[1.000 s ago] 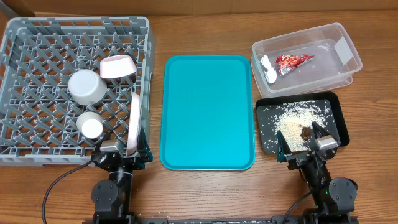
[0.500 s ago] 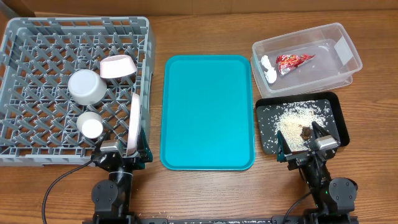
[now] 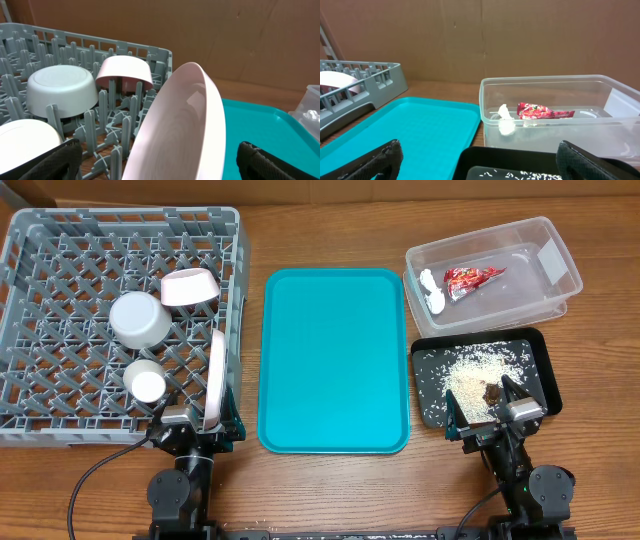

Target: Sort waste into correct bins and load items into the dishwasher

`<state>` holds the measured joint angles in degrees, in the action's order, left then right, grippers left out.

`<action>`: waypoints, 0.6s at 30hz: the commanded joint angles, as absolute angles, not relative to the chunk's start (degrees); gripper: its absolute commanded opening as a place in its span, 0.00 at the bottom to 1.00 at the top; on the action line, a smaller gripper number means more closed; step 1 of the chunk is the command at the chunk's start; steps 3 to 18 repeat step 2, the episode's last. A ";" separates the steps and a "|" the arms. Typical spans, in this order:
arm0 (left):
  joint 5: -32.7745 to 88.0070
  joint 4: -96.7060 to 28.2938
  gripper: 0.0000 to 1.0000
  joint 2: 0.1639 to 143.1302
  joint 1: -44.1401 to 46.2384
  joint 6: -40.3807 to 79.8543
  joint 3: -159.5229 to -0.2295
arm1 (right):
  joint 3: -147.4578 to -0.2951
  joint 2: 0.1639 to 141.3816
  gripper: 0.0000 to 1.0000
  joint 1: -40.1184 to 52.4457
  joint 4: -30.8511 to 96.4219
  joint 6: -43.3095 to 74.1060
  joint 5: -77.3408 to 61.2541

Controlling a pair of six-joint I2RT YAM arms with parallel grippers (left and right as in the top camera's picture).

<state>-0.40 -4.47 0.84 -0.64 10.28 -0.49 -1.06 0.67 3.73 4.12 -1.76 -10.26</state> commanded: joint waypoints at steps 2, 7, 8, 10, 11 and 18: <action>0.47 -4.45 1.00 0.25 -1.10 9.21 -0.27 | -0.47 0.16 1.00 3.36 3.86 -2.15 -10.37; 0.47 -4.45 1.00 0.25 -1.10 9.21 -0.27 | -0.47 0.16 1.00 3.36 3.86 -2.15 -10.37; 0.47 -4.45 1.00 0.25 -1.10 9.21 -0.27 | -0.47 0.16 1.00 3.36 3.86 -2.15 -10.37; 0.47 -4.45 1.00 0.25 -1.10 9.21 -0.27 | -0.47 0.16 1.00 3.36 3.86 -2.15 -10.37; 0.47 -4.45 1.00 0.25 -1.10 9.21 -0.27 | -0.47 0.16 1.00 3.36 3.86 -2.15 -10.37; 0.47 -4.45 1.00 0.25 -1.10 9.21 -0.27 | -0.47 0.16 1.00 3.36 3.86 -2.15 -10.37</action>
